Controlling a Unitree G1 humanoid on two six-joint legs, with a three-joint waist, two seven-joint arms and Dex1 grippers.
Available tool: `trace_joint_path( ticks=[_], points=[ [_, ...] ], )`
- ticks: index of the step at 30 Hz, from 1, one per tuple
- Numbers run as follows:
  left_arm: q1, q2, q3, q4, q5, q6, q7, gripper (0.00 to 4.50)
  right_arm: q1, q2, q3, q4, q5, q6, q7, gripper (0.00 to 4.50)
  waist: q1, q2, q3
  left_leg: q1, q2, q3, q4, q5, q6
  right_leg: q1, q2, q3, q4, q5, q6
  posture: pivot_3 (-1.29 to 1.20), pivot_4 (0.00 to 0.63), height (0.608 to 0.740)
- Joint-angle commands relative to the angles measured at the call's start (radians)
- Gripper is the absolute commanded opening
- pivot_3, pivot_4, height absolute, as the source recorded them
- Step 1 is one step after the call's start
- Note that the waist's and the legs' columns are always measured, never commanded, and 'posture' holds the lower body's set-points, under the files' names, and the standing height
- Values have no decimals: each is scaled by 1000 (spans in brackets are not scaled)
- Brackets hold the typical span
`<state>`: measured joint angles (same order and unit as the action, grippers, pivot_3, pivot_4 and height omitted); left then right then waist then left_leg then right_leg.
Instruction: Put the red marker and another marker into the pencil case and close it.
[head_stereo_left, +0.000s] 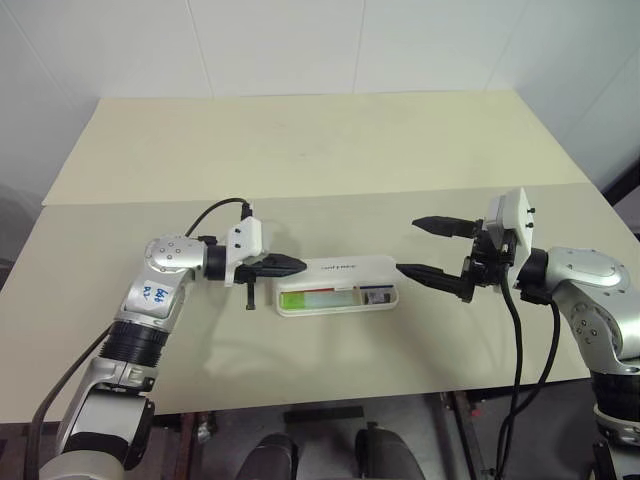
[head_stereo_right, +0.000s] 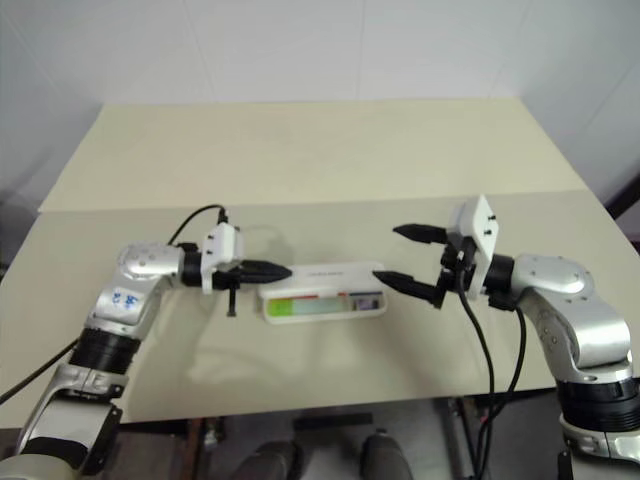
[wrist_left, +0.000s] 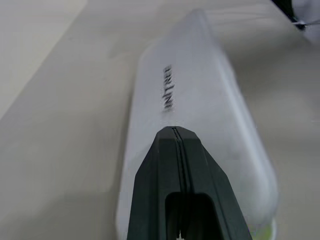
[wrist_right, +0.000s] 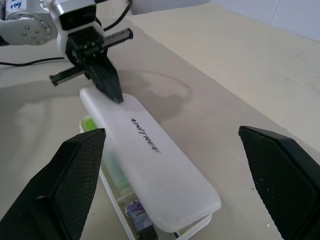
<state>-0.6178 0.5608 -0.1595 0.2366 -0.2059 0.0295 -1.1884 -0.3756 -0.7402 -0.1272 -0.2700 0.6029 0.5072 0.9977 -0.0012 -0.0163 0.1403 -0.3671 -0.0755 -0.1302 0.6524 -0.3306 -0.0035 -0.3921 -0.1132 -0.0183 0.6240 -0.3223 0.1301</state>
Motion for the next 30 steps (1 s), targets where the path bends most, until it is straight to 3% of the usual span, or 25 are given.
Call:
trace_joint_path(
  ticks=[1,6,21,26,30],
  points=[
    [22,2,-52,-35,55,-19,-3,17,6,4,-40,-44,25,5,-29,4500,0,0,0,0,0,0,-1,0,0,0,0,0,0,0,0,0,150,740],
    [19,4,-94,-3,151,-49,50,17,15,21,-34,-62,32,10,-68,4500,3,0,0,0,0,0,0,0,0,1,0,0,0,0,0,0,150,740],
    [38,-35,-150,-64,167,59,77,17,83,70,-28,-137,63,22,-154,4500,26,-1,-2,3,-1,0,0,1,2,4,0,2,-2,0,0,0,150,740],
    [45,-42,-119,-97,126,131,90,17,80,78,-19,-130,59,19,-156,4500,25,-1,-2,3,-1,0,0,1,2,4,0,2,-2,0,0,0,150,740],
    [54,-33,-16,-113,42,179,107,17,72,74,-6,-107,45,9,-139,4500,23,-1,-2,3,0,0,-1,1,2,3,1,2,-2,0,0,0,150,740]
  ],
)
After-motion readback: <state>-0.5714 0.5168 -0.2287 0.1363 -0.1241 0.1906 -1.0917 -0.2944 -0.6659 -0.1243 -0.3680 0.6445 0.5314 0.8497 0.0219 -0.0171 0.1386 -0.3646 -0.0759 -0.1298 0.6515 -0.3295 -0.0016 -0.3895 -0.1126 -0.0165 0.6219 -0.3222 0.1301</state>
